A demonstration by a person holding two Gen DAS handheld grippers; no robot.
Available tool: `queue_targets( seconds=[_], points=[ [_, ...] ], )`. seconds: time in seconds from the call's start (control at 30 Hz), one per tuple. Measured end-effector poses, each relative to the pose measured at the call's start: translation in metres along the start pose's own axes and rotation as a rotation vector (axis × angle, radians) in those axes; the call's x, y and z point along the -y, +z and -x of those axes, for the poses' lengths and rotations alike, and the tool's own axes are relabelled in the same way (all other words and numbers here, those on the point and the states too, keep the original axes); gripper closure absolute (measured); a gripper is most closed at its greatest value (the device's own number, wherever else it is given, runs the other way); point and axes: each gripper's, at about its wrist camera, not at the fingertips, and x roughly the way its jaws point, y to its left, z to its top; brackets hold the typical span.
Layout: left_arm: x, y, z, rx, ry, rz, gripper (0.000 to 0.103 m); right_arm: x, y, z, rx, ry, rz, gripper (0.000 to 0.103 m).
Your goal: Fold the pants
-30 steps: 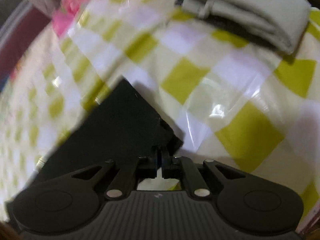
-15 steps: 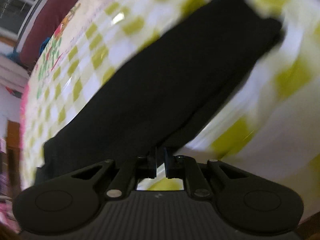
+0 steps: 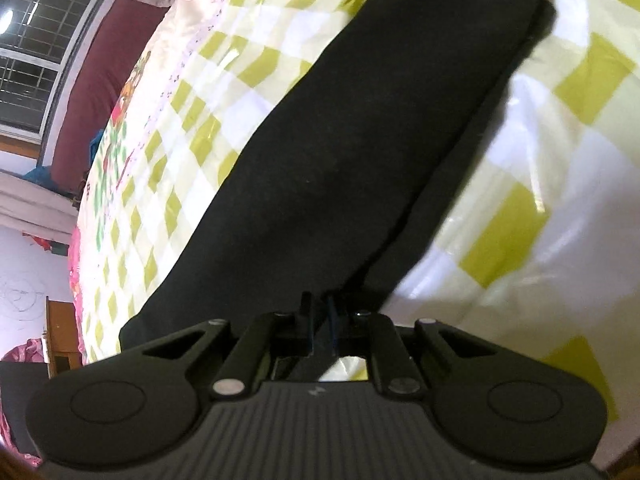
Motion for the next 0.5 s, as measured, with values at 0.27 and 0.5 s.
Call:
queue_targets(
  seconds=[0.27, 0.5],
  points=[
    [0.004, 0.005, 0.001, 0.000, -0.005, 0.042, 0.056, 0.011, 0.006, -0.008, -0.036, -0.006, -0.064, 0.090],
    [0.005, 0.008, -0.003, 0.007, -0.007, 0.053, 0.056, 0.023, 0.012, -0.010, -0.027, 0.020, -0.139, 0.080]
  ],
)
